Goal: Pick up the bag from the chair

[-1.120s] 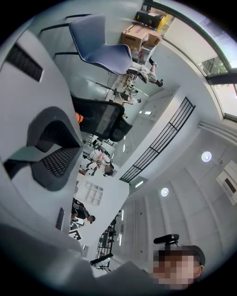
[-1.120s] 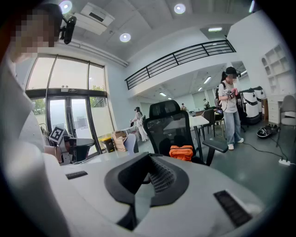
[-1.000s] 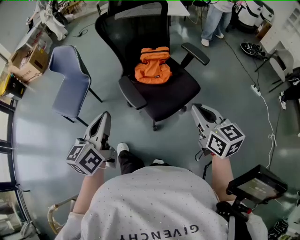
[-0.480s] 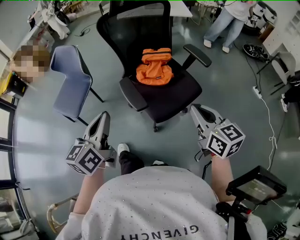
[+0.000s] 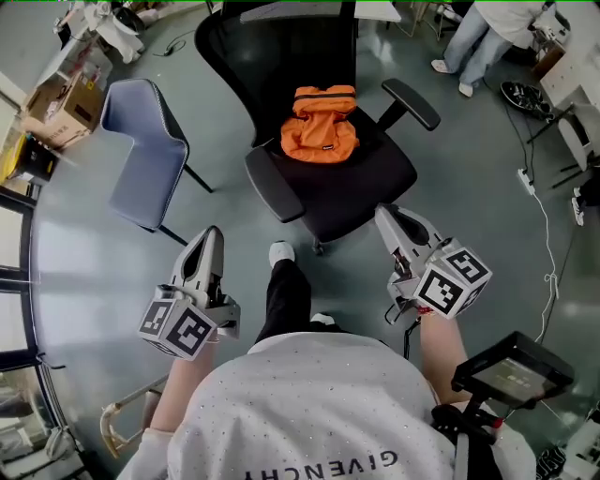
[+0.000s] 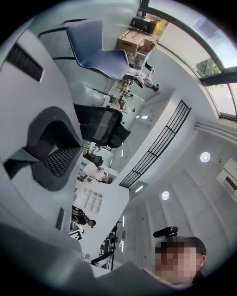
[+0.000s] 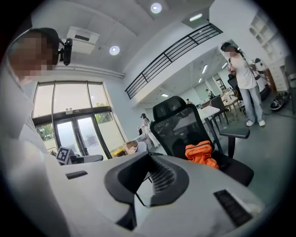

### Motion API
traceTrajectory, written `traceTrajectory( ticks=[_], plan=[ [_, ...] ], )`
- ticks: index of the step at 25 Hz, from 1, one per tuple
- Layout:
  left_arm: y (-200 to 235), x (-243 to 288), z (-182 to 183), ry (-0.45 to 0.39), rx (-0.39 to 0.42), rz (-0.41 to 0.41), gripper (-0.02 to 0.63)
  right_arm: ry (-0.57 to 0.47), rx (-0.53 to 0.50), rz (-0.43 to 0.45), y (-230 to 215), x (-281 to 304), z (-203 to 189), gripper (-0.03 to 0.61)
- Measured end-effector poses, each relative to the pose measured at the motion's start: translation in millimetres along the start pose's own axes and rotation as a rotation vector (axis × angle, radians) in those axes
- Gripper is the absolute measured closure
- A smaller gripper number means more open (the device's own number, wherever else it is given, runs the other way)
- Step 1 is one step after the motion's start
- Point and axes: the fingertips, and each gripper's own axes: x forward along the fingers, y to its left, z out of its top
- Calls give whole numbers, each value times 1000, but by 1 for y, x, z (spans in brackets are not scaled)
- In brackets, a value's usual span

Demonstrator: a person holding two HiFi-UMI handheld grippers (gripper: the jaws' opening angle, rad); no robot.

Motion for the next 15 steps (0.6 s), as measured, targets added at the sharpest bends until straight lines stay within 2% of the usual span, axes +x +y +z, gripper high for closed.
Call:
traceTrajectory(
  ticks=[4,7,11,13,15],
  plan=[
    [20,51,8,-12,-15,-25,612,-16,31,2,-27,34,14,574],
    [25,95,20,24,-10,-82,612,-4,9,-29,-42,61,27,574],
    [16,136,57,45,62,-191,612,-29,6,-48,-47,99,65,574],
    [22,157,70,57,86,-231,612,-62,18,-29,-49,119,84,574],
    [34,180,80,60,69,-258,612,-73,48,31,-45,142,92,574]
  ],
)
